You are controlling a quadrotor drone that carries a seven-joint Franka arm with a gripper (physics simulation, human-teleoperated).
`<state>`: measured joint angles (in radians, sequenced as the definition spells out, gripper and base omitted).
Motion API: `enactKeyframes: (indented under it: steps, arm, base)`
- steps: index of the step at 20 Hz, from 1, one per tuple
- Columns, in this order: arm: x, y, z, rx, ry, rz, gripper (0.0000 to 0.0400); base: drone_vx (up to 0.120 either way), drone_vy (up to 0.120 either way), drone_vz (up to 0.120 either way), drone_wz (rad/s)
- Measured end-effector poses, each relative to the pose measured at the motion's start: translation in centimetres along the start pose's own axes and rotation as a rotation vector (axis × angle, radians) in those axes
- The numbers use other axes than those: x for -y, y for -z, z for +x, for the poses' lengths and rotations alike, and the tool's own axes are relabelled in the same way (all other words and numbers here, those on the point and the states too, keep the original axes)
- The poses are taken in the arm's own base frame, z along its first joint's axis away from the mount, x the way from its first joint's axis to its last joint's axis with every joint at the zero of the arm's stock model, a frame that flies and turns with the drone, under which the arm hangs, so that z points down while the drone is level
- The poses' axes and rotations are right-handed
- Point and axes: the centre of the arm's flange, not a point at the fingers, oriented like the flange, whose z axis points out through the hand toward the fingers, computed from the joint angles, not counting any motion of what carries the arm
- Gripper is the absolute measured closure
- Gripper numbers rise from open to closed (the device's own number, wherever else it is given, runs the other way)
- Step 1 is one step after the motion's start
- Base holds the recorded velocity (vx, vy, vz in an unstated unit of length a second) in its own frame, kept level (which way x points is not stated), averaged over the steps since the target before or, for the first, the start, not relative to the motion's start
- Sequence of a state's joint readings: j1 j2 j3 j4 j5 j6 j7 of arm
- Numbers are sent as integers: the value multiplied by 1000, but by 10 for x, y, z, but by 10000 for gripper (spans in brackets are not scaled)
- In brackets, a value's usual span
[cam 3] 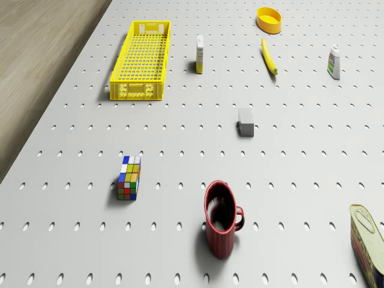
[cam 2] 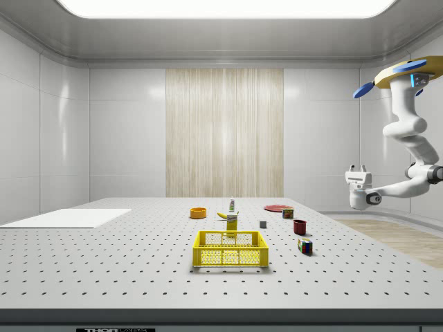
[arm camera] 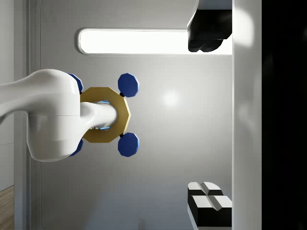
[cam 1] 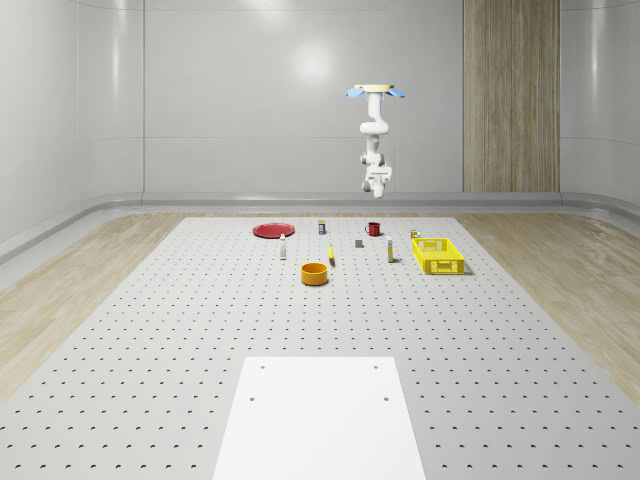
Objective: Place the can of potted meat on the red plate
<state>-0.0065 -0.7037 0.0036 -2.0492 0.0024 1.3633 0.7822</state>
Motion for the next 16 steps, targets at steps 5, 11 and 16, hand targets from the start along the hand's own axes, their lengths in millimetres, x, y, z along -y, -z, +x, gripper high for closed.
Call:
enactKeyframes:
  steps: [5,11,16]
  arm:
    - [0,2,0,-3,0,3,0]
    - [0,3,0,-6,0,6,0]
    - [0,3,-1,-10,0,8,0]
  base:
    - [0,-120,0,0]
    - [20,-120,0,0]
    - [120,-120,0,0]
